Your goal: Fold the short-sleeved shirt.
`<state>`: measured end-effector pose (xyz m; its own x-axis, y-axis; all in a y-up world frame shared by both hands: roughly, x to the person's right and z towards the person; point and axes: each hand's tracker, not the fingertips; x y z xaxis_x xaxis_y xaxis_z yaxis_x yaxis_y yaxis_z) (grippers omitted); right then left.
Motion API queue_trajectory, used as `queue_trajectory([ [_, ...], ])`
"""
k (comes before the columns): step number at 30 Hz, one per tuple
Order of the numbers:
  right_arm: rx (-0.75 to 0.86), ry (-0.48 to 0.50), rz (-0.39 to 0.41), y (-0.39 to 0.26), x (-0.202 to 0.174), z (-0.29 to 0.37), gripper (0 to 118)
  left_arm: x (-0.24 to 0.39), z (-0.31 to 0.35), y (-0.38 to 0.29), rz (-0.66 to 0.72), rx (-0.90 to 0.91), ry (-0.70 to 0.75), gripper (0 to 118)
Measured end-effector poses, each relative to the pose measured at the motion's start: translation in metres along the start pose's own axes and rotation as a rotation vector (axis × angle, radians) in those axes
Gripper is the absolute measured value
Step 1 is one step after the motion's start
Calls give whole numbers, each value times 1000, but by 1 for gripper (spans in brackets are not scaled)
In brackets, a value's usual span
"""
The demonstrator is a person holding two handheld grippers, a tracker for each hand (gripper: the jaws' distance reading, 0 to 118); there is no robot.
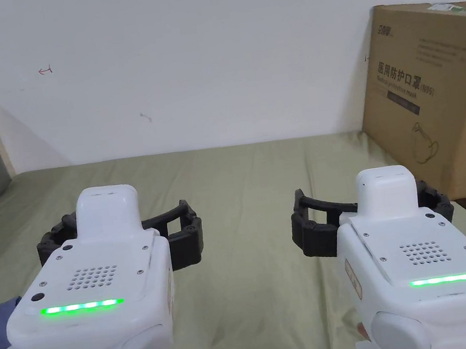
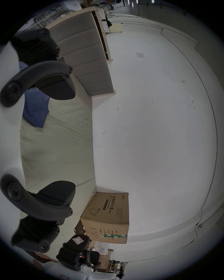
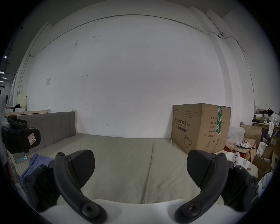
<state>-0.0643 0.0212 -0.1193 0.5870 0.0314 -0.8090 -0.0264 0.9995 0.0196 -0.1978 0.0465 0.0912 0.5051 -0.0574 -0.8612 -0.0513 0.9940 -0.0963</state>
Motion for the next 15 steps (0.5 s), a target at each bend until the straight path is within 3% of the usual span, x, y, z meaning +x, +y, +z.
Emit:
queue_trajectory([
  [9,-43,11,-111,3,14,-4,118,0,-1,-3,-8,1,7,110],
  [15,-44,16,-35,1,9,-2,118,-1,-1,-4,-4,0,7,110],
])
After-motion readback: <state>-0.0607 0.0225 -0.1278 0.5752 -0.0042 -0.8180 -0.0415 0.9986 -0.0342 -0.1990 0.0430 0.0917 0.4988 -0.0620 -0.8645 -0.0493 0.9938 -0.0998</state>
